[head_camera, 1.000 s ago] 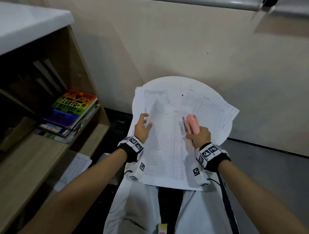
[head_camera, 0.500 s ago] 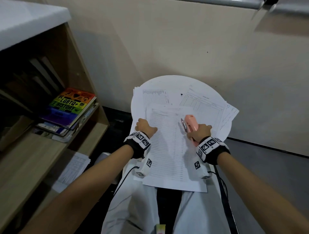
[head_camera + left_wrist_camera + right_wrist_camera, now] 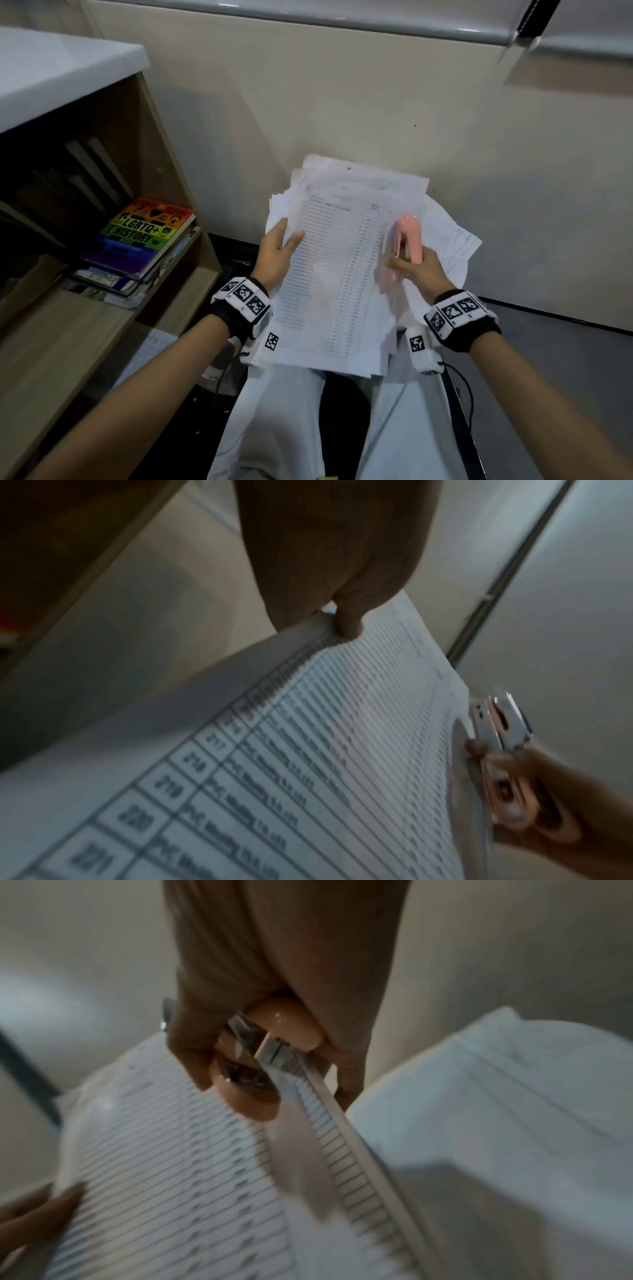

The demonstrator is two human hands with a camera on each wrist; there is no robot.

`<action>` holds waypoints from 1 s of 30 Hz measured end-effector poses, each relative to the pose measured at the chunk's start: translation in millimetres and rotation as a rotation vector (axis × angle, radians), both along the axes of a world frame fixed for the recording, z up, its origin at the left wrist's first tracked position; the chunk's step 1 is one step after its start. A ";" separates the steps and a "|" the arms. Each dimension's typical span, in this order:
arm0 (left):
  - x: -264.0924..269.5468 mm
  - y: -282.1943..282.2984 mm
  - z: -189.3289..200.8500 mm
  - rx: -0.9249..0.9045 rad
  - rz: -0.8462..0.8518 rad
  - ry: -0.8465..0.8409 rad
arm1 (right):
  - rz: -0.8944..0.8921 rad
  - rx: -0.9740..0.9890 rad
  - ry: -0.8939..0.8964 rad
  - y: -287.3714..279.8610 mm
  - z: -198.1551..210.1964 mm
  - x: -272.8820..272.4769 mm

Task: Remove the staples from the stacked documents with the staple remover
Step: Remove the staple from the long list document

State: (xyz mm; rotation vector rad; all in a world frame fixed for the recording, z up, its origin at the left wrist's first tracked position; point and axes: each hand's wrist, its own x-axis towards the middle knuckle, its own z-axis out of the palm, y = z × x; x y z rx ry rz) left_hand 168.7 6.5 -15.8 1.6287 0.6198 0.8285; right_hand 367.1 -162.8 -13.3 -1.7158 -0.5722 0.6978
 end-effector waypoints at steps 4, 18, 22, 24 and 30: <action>8.2 -7.8 58.6 0.310 0.174 -0.099 | -0.145 0.296 -0.229 14.8 45.8 -17.6; 33.3 12.8 72.0 0.088 0.176 -0.257 | -0.028 0.460 -0.286 24.8 72.4 -10.0; 46.3 24.5 80.9 0.033 0.150 -0.205 | -0.015 0.356 -0.263 34.4 72.9 1.8; 51.2 26.7 83.2 0.062 0.122 -0.146 | -0.027 0.354 -0.269 39.1 74.3 3.7; 62.5 16.7 87.6 0.240 0.187 -0.191 | -0.060 0.423 -0.363 51.7 88.9 -6.1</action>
